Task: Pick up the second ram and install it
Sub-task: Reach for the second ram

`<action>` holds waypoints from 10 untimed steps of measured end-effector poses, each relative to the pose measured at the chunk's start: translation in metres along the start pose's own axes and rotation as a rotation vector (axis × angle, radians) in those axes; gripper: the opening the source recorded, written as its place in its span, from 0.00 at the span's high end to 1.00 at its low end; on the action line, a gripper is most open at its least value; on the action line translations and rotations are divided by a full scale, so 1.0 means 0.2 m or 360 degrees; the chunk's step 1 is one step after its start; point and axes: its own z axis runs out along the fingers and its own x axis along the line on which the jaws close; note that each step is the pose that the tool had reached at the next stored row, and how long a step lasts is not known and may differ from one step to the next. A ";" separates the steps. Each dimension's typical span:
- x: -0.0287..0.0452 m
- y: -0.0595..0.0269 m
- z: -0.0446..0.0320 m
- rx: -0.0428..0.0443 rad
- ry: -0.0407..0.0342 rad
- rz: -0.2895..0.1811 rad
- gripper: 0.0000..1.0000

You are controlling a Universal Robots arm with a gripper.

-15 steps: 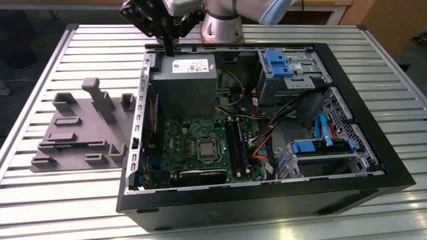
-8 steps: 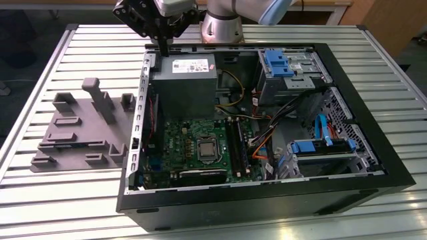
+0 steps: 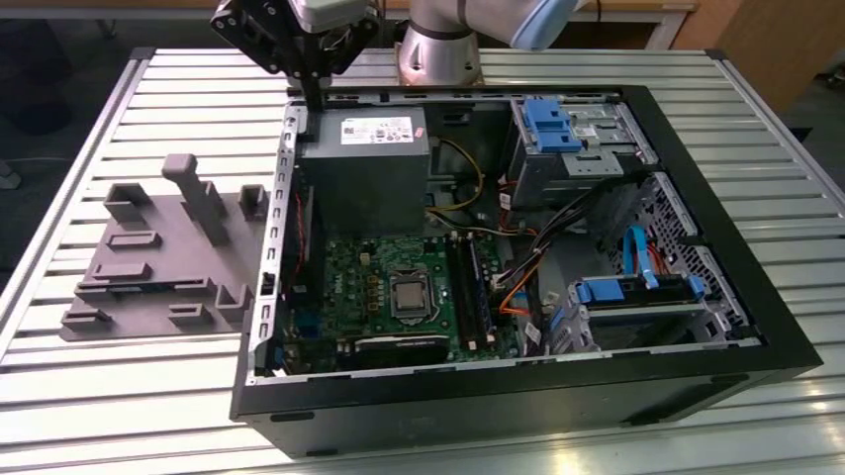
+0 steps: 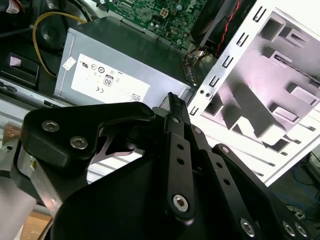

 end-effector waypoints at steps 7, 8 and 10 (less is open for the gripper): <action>0.033 -0.002 0.000 0.0000 0.0000 0.0000 0.89; 0.037 -0.003 0.000 0.0000 0.0000 0.0000 0.89; 0.044 -0.003 0.000 0.0000 0.0000 0.0000 0.89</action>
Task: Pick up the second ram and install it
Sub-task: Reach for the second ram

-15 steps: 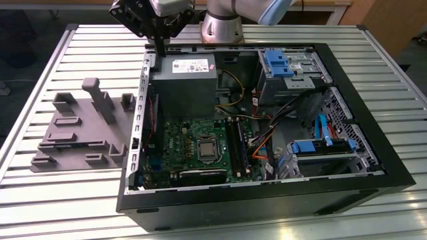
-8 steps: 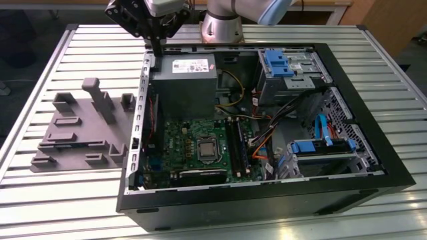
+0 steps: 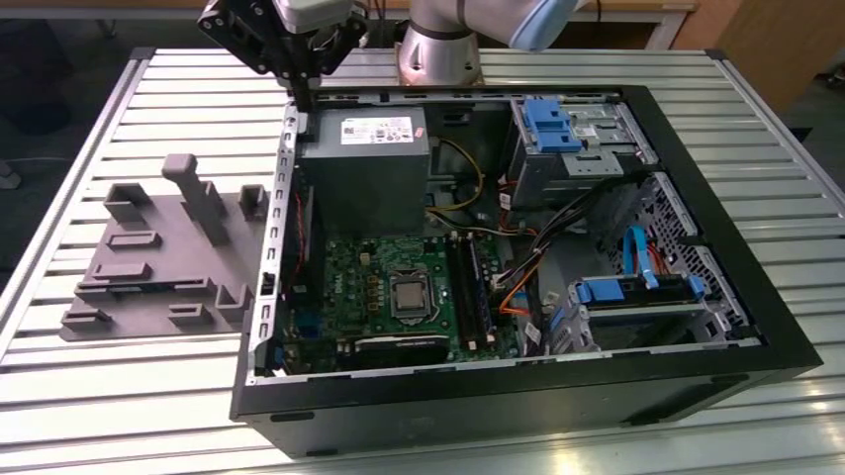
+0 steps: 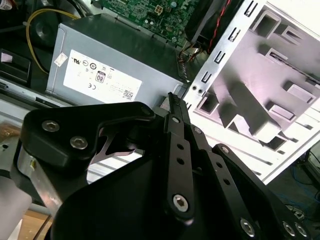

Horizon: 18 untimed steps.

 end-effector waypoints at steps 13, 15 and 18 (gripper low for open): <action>0.051 -0.004 0.000 0.0000 0.0000 0.0000 0.89; 0.058 -0.005 0.000 0.0000 0.0000 0.0000 0.89; 0.070 -0.005 0.000 0.0000 0.0000 0.0000 0.89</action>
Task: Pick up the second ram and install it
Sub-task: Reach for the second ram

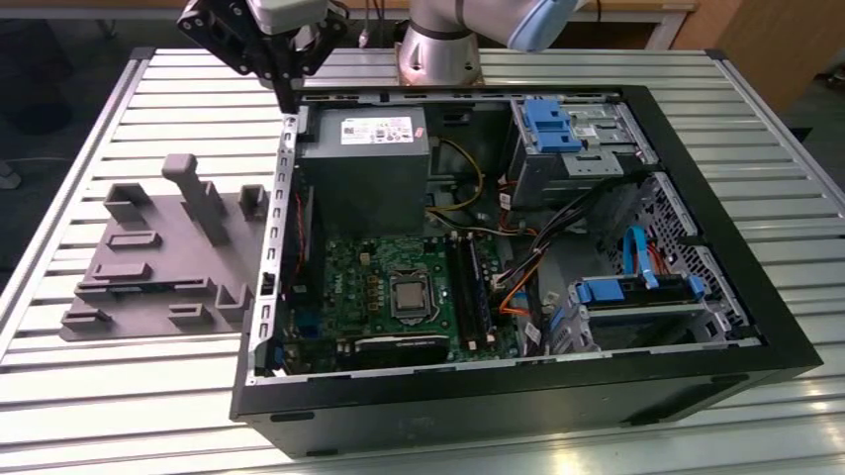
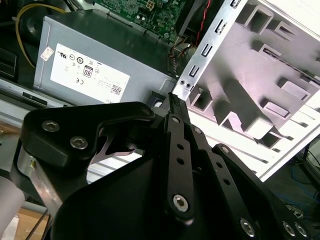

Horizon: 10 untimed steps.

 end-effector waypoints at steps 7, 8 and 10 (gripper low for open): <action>0.026 -0.002 0.000 0.0000 0.0000 0.0000 0.89; 0.029 -0.002 0.000 0.0000 0.0000 0.0000 0.89; 0.037 -0.003 0.000 0.0000 0.0000 0.0000 0.89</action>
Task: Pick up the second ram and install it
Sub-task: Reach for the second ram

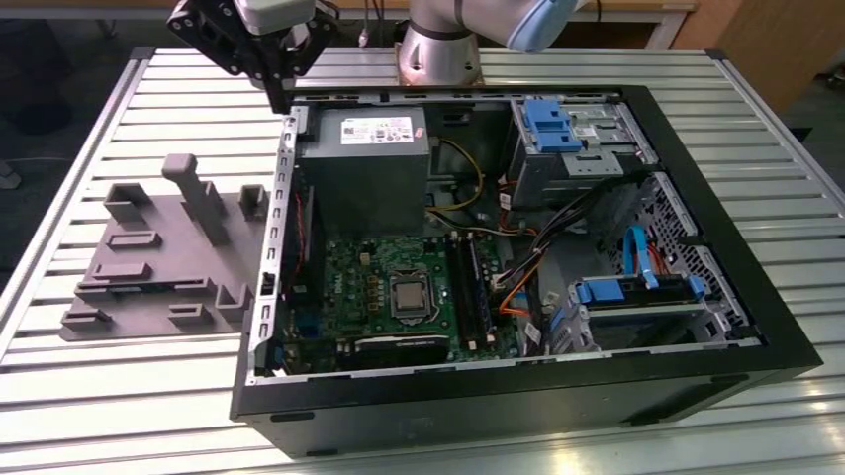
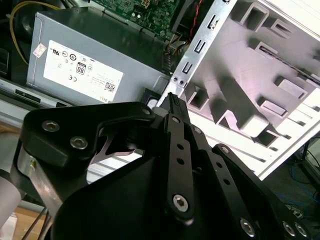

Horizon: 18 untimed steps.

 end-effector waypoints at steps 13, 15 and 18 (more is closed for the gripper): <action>0.039 -0.003 0.001 0.0000 0.0000 0.0000 0.89; 0.044 -0.003 0.001 0.0000 0.0000 0.0000 0.89; 0.053 -0.004 0.001 0.0000 0.0000 0.0000 0.89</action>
